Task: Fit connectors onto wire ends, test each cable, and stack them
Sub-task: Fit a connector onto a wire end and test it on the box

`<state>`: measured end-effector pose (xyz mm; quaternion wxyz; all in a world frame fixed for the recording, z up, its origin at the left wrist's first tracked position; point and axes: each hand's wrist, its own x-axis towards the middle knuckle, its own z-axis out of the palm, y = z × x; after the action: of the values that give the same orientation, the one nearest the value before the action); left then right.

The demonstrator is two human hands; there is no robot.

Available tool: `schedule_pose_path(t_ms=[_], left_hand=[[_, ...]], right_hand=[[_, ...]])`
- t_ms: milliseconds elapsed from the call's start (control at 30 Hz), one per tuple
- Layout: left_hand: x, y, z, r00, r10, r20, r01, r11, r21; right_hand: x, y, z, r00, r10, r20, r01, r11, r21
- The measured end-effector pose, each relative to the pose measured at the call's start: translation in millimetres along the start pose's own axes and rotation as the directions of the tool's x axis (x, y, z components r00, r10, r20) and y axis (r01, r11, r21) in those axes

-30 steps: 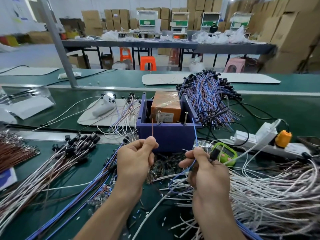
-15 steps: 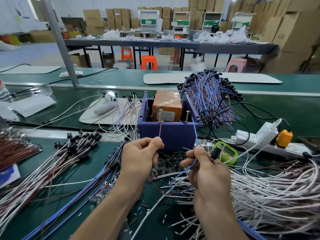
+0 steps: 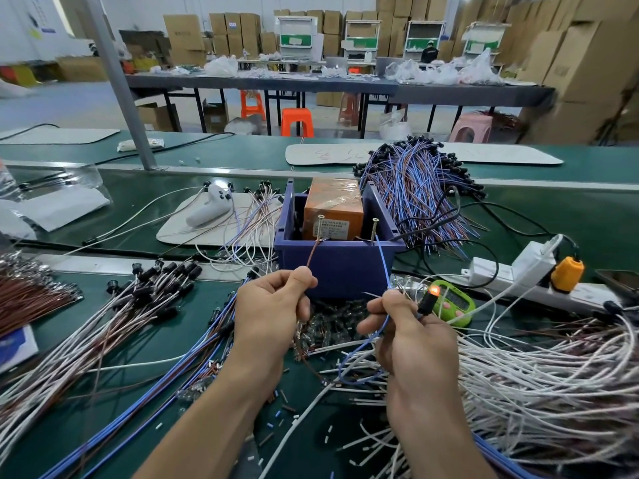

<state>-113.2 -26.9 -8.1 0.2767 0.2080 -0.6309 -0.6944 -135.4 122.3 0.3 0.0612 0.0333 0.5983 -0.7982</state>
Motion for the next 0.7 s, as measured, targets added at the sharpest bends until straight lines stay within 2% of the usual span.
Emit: schedule_pose_path(t_ms=[200,300,367,467,567,700], left_hand=[[-1.6,0.4,1.2,1.000,-0.004,-0.010,0.004,1.000,-0.001],[-3.9,2.7,1.0,1.000,-0.015,-0.001,0.015,1.000,-0.022],[-5.8,4.0,0.9,1.000,-0.016,0.025,0.016,1.000,-0.019],[-10.0,9.2,1.4,0.982,-0.050,0.181,0.061,0.997,-0.056],[-12.8,13.8,-0.3,0.919,-0.114,0.377,0.158,0.984,-0.088],[-12.7,18.4,-4.7,0.892,-0.131,0.433,0.175,0.983,-0.063]], right_hand=[[-1.6,0.3,1.7,1.000,-0.025,0.000,0.025,1.000,-0.016],[-3.5,-2.2,-0.1,0.998,-0.054,-0.037,0.056,0.998,0.042],[-5.8,-5.4,-0.8,0.998,-0.064,0.001,0.064,0.996,0.068],[-11.7,-8.9,1.9,0.988,-0.029,0.151,0.027,0.999,0.019],[-16.1,-8.6,3.7,0.969,0.030,0.244,-0.021,0.999,-0.036],[-18.5,-8.7,6.5,0.957,0.061,0.282,-0.038,0.995,-0.087]])
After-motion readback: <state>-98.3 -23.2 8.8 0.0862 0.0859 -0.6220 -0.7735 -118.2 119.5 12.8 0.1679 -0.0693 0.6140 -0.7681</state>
